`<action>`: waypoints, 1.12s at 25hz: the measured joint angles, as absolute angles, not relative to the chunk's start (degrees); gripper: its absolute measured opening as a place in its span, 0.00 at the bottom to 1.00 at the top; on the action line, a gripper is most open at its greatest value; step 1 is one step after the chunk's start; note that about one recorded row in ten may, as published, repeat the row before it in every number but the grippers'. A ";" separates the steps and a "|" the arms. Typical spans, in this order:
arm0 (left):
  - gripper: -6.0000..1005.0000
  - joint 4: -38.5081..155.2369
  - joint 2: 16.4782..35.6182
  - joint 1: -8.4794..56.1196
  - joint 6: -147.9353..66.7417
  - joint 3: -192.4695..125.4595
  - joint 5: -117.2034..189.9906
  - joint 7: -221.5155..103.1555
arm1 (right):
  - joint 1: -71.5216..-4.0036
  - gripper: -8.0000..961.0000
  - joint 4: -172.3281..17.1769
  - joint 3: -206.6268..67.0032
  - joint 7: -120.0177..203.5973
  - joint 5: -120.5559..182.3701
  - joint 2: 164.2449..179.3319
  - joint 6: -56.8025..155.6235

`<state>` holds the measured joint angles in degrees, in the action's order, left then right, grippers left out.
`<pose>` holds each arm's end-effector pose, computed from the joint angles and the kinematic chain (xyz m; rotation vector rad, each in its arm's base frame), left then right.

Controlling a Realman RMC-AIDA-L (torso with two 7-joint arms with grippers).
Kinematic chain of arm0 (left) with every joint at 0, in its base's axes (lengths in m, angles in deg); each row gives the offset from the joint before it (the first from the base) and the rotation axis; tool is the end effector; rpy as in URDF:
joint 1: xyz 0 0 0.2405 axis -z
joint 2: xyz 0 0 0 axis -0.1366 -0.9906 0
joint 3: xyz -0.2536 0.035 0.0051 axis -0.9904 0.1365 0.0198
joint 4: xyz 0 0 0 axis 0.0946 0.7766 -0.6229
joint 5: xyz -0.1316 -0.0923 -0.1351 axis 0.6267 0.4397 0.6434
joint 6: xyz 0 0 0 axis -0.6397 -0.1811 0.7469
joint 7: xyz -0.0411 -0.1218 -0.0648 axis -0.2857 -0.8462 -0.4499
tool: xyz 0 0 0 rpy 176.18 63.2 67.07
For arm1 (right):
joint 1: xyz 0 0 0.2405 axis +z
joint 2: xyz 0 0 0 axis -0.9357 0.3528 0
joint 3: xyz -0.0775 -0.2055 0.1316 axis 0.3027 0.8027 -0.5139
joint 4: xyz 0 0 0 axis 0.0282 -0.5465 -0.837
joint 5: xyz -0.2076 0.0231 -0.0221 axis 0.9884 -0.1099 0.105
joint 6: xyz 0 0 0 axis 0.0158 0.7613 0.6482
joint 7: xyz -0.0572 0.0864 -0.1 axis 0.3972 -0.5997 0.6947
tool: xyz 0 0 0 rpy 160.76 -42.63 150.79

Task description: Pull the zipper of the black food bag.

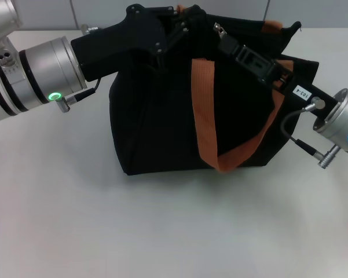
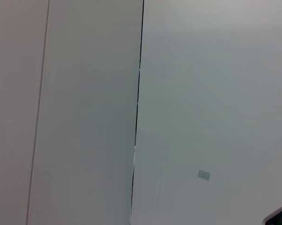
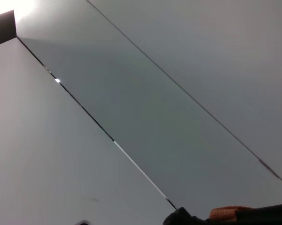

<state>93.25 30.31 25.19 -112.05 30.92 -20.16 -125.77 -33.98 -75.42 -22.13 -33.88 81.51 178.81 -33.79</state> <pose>-0.1616 0.3642 -0.0136 -2.5316 -0.2460 -1.2007 0.2161 0.3259 -0.0381 -2.2424 1.1247 1.6207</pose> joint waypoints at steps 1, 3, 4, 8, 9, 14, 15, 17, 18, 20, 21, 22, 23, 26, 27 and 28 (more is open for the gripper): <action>0.08 93.25 30.31 25.16 -112.04 30.93 -20.16 -125.77 | -33.98 0.01 -75.42 -22.13 -33.88 81.51 178.81 -33.79; 0.08 93.25 30.31 25.07 -112.02 30.95 -20.16 -125.76 | -34.47 0.01 -75.34 -22.46 -33.88 81.51 178.74 -33.77; 0.08 93.25 30.31 25.04 -112.01 30.95 -20.16 -125.76 | -34.69 0.01 -75.29 -22.66 -33.88 81.50 178.70 -33.76; 0.08 93.25 30.31 24.80 -111.94 30.98 -20.15 -125.74 | -36.02 0.01 -74.96 -23.88 -33.92 81.49 178.56 -33.72; 0.08 93.25 30.31 24.73 -111.94 30.98 -20.14 -125.74 | -36.35 0.01 -74.77 -24.07 -34.04 81.50 178.54 -33.71; 0.08 93.25 30.31 24.60 -111.93 30.99 -20.04 -125.70 | -38.20 0.01 -73.36 -25.12 -34.73 81.49 178.44 -33.61; 0.08 93.25 30.31 24.58 -111.92 30.99 -20.02 -125.65 | -38.53 0.01 -73.20 -25.47 -34.79 81.49 178.43 -33.61; 0.08 93.25 30.31 24.58 -111.92 30.97 -20.02 -125.65 | -39.22 0.01 -73.07 -26.15 -34.93 81.50 178.40 -33.56; 0.08 93.25 30.31 24.57 -111.91 30.92 -20.02 -125.65 | -39.48 0.01 -73.04 -26.42 -34.97 81.49 178.38 -33.54; 0.08 93.24 30.31 24.51 -111.90 30.80 -20.02 -125.65 | -40.47 0.01 -72.39 -27.24 -35.34 81.49 178.34 -33.26; 0.08 93.24 30.31 24.51 -111.90 30.80 -20.02 -125.65 | -40.47 0.01 -72.39 -27.24 -35.34 81.49 178.34 -33.26; 0.08 93.24 30.31 24.49 -111.89 30.75 -20.02 -125.65 | -40.98 0.01 -71.82 -27.33 -35.58 81.50 178.34 -33.01; 0.08 93.24 30.31 24.49 -111.90 30.71 -20.02 -125.65 | -41.52 0.01 -71.25 -27.37 -35.82 81.50 178.34 -32.75; 0.08 93.24 30.31 24.49 -111.89 30.59 -20.02 -125.65 | -42.68 0.00 -70.12 -27.84 -36.25 81.50 178.34 -32.14; 0.08 93.24 30.31 24.49 -111.89 30.57 -20.02 -125.65 | -42.89 0.00 -70.04 -28.19 -36.26 81.50 178.33 -32.09; 0.08 93.24 30.31 24.49 -111.90 30.55 -19.99 -125.65 | -43.37 0.00 -69.98 -29.08 -36.25 81.50 178.34 -32.05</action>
